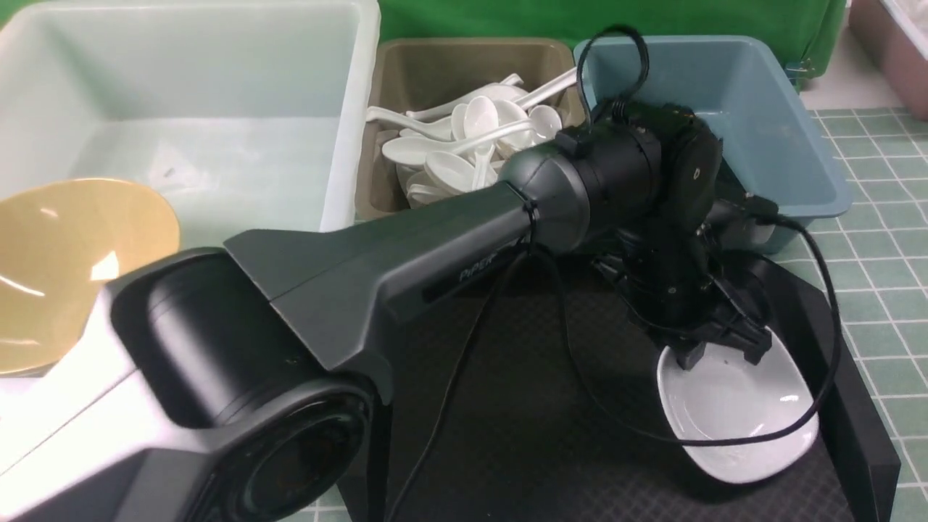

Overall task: On blue table put chopsticks spoon bowls plates into blue grey white boxes.
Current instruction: 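Grasp the small white bowl on the black tray by its rim with the left gripper, then place the white bowl into the white bin with the other dishes with the left gripper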

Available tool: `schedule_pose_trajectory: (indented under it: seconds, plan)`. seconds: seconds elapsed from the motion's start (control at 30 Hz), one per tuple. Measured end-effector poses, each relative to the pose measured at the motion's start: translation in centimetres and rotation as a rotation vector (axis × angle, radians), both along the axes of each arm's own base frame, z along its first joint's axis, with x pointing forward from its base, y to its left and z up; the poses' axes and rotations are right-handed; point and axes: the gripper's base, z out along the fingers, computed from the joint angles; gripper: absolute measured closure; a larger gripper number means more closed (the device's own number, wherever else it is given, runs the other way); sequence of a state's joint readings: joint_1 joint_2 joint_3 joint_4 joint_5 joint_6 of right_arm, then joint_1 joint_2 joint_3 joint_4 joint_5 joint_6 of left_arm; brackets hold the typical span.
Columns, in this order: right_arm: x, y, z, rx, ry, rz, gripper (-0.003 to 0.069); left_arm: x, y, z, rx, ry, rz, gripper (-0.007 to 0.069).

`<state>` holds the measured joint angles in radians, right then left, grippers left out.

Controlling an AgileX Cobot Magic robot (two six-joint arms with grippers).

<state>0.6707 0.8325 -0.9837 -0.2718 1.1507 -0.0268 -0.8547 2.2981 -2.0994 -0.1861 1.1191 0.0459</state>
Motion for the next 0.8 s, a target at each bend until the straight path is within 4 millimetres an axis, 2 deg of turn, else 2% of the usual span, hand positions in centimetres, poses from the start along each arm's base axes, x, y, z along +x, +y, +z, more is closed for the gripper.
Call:
schedule_pose_trajectory:
  seconds: [0.03,0.1,0.13,0.17,0.2,0.23,0.27,0.3,0.43,0.47,0.5,0.53,0.63,0.73,0.8]
  plan:
    - [0.1,0.1,0.1,0.011,-0.015,0.005,0.0581,0.0,0.3,1.0,-0.002,-0.013,-0.009,0.0619]
    - [0.3,0.4,0.4,0.041,-0.046,0.018,0.058,0.4,1.7,4.6,-0.03,-0.068,-0.018,0.0619]
    - [0.3,0.5,0.4,0.044,-0.047,0.02,0.058,0.4,1.7,4.6,-0.028,-0.067,-0.021,0.0619]
    - [0.5,0.8,0.8,0.073,-0.058,0.034,0.058,0.6,3.4,8.0,-0.064,-0.117,-0.012,0.0619]
    - [0.7,1.3,1.3,0.092,-0.065,0.056,0.058,0.7,4.9,10.3,-0.086,-0.152,-0.003,0.0619]
    - [0.8,1.4,1.3,0.093,-0.063,0.06,0.058,0.7,4.9,10.3,-0.086,-0.152,-0.003,0.0619]
    - [1.2,2.0,1.9,0.113,-0.07,0.094,0.058,0.8,6.7,12.9,-0.108,-0.19,0.01,0.0619]
    - [1.5,2.5,2.2,0.122,-0.069,0.116,0.058,0.8,8.2,14.6,-0.124,-0.218,0.025,0.0619]
    - [3.8,5.5,3.5,0.15,-0.037,0.216,0.058,1.4,14.2,19.7,-0.166,-0.317,0.126,0.0619]
    - [4.5,6.3,3.7,0.158,-0.023,0.236,0.058,1.6,15.8,20.6,-0.168,-0.338,0.161,0.0619]
    - [4.6,6.5,3.6,0.159,-0.013,0.24,0.058,1.7,16.1,20.8,-0.168,-0.343,0.169,0.0619]
    - [5.7,7.8,4.0,0.17,0.0,0.28,0.058,2.2,18.9,22.1,-0.17,-0.377,0.24,0.0619]
    - [7.4,9.9,4.2,0.199,0.045,0.33,0.058,2.9,22.6,23.4,-0.162,-0.416,0.336,0.0619]
    - [8.9,12.3,4.6,0.211,0.065,0.386,0.058,3.4,26.6,24.0,-0.141,-0.432,0.44,0.0619]
    - [9.2,13.6,4.8,0.2,0.06,0.43,0.058,3.3,28.6,23.7,-0.121,-0.422,0.487,0.0619]
